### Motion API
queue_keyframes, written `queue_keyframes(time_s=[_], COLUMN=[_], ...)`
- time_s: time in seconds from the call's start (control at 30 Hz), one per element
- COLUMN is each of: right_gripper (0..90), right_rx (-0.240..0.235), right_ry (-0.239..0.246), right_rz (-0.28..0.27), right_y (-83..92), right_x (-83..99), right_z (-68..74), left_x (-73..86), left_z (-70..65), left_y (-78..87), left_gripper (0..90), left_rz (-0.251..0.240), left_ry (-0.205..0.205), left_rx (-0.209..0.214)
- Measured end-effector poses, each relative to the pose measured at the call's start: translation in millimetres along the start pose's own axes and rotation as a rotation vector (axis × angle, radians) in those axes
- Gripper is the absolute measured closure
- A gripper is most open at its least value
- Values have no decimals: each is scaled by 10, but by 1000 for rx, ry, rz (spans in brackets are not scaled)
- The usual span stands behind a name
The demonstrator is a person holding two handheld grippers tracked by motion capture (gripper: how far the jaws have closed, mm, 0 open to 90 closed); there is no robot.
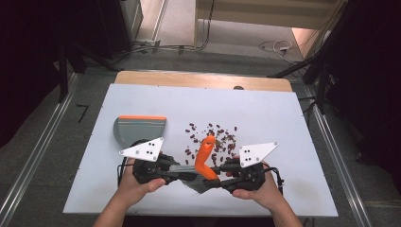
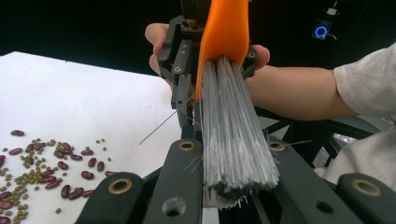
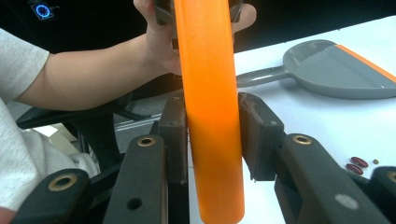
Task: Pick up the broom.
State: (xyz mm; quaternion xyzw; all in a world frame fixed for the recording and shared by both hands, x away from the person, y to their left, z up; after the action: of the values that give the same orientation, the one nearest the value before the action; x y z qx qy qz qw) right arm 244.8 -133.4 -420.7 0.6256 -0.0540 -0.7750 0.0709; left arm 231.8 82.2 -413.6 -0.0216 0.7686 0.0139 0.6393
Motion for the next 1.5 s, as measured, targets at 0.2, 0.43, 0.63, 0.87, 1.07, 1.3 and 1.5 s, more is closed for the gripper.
queue_keyframes(time_s=[0.2,0.43,0.63,0.87,1.07,1.3,1.5], right_gripper=[630,629,682,689,690,690,690], right_rx=[6,22,25,55,109,268,438], right_ry=[8,19,33,69,53,24,37], right_rz=[-4,2,22,55,77,92,146], right_y=[-4,-10,-18,-13,22,170,337], right_x=[-11,-12,-15,-46,-26,-52,-99], right_z=[13,16,37,64,8,-152,-300], left_x=[11,42,53,70,30,66,107], left_z=[7,16,23,48,103,188,229], left_y=[-10,-32,-29,-28,106,323,407], left_gripper=[853,853,853,806,481,131,7], left_rz=[10,26,27,5,-82,-91,-101], left_ry=[6,12,19,36,54,-12,-12], left_rx=[7,7,6,16,-57,-334,-406])
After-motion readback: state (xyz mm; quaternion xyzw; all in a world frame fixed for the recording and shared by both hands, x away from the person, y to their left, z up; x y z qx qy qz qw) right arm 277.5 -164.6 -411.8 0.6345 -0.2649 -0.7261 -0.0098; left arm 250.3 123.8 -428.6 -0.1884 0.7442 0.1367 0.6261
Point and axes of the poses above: each handheld gripper's, and its own axes: y roughly backward along the jaws, x roughly out of its underside, z roughly to its left, the point moved 4 cm from there along -y, roughly forward along the jaws, and after that the axes turned 13 degrees about -z, right-handed, at the moved point
